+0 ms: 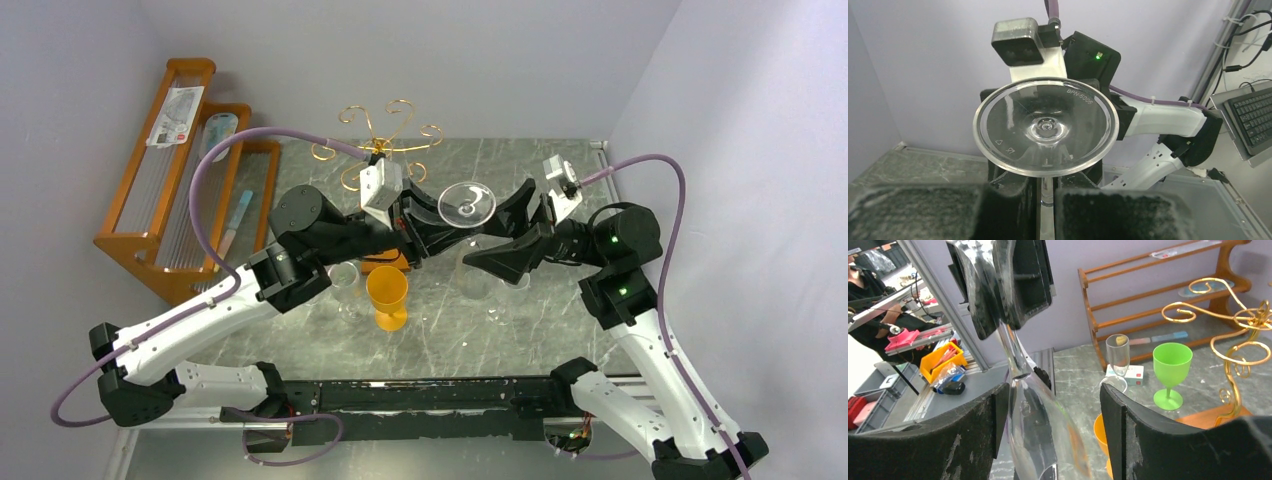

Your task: Place the wine glass upside down on the wine glass rack

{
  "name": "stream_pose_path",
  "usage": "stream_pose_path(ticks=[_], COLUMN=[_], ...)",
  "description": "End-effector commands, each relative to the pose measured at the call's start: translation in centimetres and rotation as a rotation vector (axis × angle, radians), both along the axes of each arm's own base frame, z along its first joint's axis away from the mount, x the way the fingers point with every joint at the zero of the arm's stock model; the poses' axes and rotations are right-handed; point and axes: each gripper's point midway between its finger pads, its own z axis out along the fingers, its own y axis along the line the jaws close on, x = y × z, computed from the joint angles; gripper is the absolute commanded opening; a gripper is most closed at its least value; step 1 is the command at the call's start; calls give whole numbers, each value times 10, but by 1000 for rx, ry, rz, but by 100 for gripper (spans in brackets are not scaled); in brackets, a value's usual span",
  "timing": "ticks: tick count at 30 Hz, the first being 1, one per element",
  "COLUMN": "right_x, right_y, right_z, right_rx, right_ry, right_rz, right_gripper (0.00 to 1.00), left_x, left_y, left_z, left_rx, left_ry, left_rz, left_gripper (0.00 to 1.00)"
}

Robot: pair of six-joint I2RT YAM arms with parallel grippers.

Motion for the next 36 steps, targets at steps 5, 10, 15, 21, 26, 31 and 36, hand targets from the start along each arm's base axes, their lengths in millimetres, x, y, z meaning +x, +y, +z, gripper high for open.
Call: stream_pose_path(ticks=[5, 10, 15, 21, 26, 31, 36], right_x=[-8, -11, -14, -14, -7, -11, -15], right_y=[7, 14, 21, 26, 25, 22, 30], right_z=[8, 6, 2, -2, 2, 4, 0], right_rx=[43, 50, 61, 72, 101, 125, 116], right_ry=[-22, -7, 7, 10, 5, 5, 48], right_rz=[54, 92, 120, 116, 56, 60, 126], right_gripper=[62, 35, 26, 4, 0, 0, 23], left_x=[-14, -13, -11, -8, -3, 2, 4], left_y=[-5, -7, -7, -4, 1, 7, 8], left_z=[-13, -18, -24, -27, -29, -28, -27], left_rx=[42, 51, 59, 49, 42, 16, -3], left_ry=[36, 47, 64, 85, 96, 111, 130], left_rz=[-85, -87, -78, -51, -11, 27, 39], left_gripper=[5, 5, 5, 5, 5, 5, 5])
